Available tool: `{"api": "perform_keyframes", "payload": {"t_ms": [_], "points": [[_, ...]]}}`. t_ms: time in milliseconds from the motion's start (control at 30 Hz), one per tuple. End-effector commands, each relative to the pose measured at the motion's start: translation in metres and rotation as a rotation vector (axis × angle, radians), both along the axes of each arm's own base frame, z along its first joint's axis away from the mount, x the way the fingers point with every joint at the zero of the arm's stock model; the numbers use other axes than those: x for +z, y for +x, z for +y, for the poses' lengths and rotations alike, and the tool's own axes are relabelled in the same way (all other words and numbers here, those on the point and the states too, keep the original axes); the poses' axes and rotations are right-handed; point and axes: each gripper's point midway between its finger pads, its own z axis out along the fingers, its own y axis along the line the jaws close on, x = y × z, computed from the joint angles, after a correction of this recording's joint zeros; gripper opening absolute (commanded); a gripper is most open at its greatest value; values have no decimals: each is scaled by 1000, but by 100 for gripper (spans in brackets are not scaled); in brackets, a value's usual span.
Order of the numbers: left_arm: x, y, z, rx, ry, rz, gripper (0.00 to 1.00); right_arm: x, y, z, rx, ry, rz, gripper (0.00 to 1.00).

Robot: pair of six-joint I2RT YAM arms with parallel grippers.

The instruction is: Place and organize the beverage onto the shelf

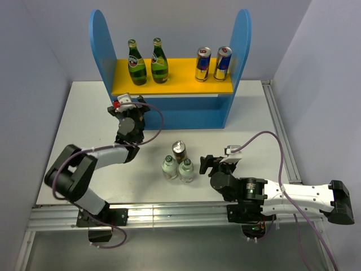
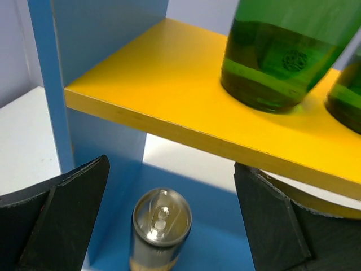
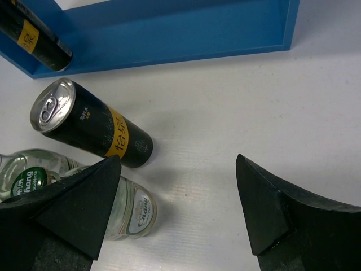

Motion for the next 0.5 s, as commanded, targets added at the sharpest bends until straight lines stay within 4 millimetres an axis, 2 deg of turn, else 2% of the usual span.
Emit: {"api": "perform_keyframes", "payload": {"t_ms": [0,67,100,133,200,233,267,300,333,367,467], "points": [[30,-20,-1,-39,-60,18,99,3,2,-1,-19,6,-18,89],[36,-30,-4,-62,-82,76,99,3,2,-1,-21,4,-18,89],[54,-41,-12,-130,-93,72,98,3,2,0,-18,3,-17,89],[37,-49,-13,-154,-49,175,95,4,2,0,-19,6,-16,89],[57,-68,-12,-206,-99,156,93,3,2,0,-19,3,-15,89],[44,-77,-11,-214,-76,207,93,3,2,-1,-20,-2,-15,89],[56,-92,-10,-245,-100,180,94,3,2,-1,-20,1,-15,89],[54,-99,-9,-258,-98,190,94,3,2,-1,-22,3,-16,89],[42,-108,-11,-283,-74,231,94,3,1,0,-16,5,-14,89],[46,-119,-11,-310,-93,224,95,4,1,1,-11,8,-14,89],[28,-140,-17,-374,-106,294,95,5,-1,6,24,14,-12,89]]}}
